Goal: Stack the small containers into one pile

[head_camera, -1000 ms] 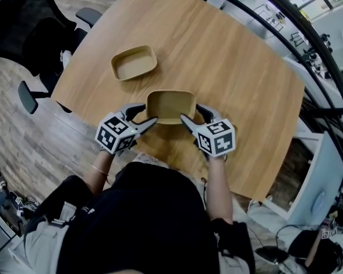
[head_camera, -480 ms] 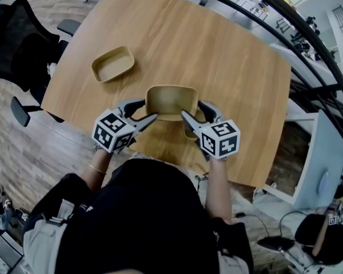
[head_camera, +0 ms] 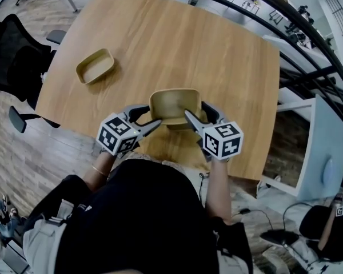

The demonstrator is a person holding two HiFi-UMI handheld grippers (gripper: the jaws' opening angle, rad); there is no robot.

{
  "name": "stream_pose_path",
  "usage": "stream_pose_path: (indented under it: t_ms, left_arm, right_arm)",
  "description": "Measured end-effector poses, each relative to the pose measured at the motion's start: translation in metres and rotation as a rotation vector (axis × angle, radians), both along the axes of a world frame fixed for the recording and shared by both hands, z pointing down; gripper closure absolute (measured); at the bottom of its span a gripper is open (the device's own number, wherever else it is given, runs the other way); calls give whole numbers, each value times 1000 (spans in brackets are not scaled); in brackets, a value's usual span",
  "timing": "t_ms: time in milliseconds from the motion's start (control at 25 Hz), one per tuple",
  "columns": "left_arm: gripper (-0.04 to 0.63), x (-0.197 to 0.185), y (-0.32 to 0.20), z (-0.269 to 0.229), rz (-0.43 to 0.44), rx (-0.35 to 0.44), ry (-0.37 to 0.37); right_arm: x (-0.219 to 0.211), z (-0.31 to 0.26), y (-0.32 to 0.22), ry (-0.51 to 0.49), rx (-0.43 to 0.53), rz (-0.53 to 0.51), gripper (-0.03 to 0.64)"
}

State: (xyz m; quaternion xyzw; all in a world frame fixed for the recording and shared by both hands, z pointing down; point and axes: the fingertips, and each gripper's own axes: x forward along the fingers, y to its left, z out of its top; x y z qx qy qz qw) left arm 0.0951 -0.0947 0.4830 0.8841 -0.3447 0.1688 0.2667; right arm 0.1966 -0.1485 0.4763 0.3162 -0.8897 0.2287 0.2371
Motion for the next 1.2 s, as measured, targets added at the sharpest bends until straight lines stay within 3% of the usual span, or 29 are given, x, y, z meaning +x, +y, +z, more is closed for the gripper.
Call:
stream_pose_path:
  t_ms: [400, 1200]
  left_arm:
    - [383, 42, 4, 16, 28, -49, 3]
    - [383, 60, 10, 44, 37, -113, -43]
  right_arm:
    - [40, 11, -1, 10, -21, 11, 364]
    - [57, 40, 1, 60, -85, -3, 365]
